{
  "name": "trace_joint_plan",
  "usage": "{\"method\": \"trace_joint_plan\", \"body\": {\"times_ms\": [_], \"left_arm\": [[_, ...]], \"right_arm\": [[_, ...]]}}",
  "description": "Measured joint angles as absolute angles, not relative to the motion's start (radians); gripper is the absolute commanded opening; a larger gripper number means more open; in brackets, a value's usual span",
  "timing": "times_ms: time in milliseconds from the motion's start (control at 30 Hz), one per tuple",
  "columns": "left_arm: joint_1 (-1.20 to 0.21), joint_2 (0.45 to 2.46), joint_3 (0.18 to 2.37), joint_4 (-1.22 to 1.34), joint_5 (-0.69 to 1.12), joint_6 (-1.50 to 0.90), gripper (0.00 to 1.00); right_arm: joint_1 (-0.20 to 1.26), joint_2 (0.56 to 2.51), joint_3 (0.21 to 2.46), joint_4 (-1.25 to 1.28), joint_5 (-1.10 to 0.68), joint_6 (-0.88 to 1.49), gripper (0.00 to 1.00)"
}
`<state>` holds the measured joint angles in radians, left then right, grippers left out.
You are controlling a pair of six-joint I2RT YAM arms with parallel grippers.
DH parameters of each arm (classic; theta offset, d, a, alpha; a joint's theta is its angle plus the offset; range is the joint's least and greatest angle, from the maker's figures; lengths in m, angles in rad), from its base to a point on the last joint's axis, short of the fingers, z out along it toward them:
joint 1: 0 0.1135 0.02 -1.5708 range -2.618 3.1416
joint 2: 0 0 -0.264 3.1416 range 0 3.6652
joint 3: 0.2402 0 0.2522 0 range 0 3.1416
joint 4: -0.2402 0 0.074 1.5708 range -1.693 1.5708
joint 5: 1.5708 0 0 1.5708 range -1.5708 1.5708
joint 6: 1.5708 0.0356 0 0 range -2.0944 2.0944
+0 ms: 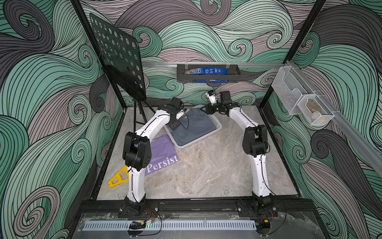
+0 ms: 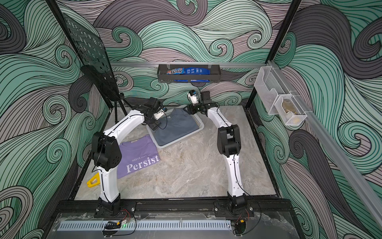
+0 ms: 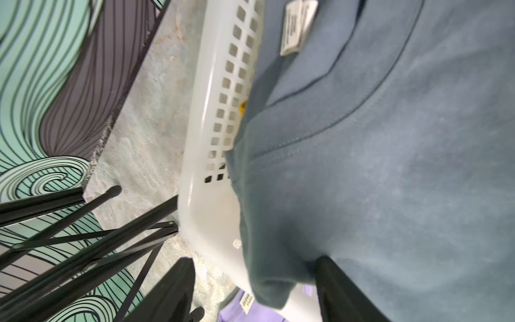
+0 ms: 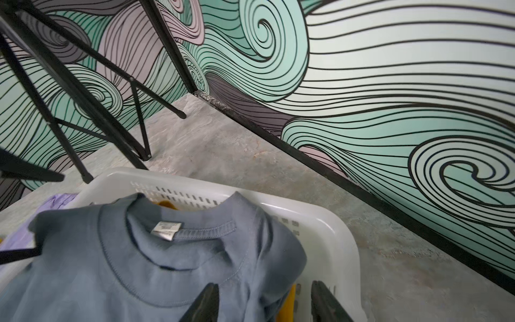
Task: Put the folded t-shirts into the basket
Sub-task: Place the T-shirt in the bin.
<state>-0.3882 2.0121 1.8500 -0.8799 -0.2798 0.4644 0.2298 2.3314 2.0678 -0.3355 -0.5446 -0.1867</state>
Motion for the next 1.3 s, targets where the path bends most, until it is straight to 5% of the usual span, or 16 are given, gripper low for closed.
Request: {"method": "trace_joint_plan", "body": {"times_ms": [300,433,900,1300], "left_arm": [[-0.388,1.969,1.849,-0.862,-0.052,0.459,0.46],[-0.389,2.036,1.906,-0.888,-0.033,0.462,0.43],[-0.366,2.272,2.014,-0.928,-0.092,0.462,0.7],[-0.36,2.177,2.048,-1.021,-0.02,0.456,0.87]], "right_arm": [[0.292,2.235,1.932,-0.287,-0.583,-0.225,0.43],[0.305,2.294,1.965,-0.288,-0.58,-0.224,0.42],[0.325,2.465,2.082,-0.315,-0.339,-0.205,0.4],[0.309,2.33,2.035,-0.401,-0.381,-0.252,0.58]]}}
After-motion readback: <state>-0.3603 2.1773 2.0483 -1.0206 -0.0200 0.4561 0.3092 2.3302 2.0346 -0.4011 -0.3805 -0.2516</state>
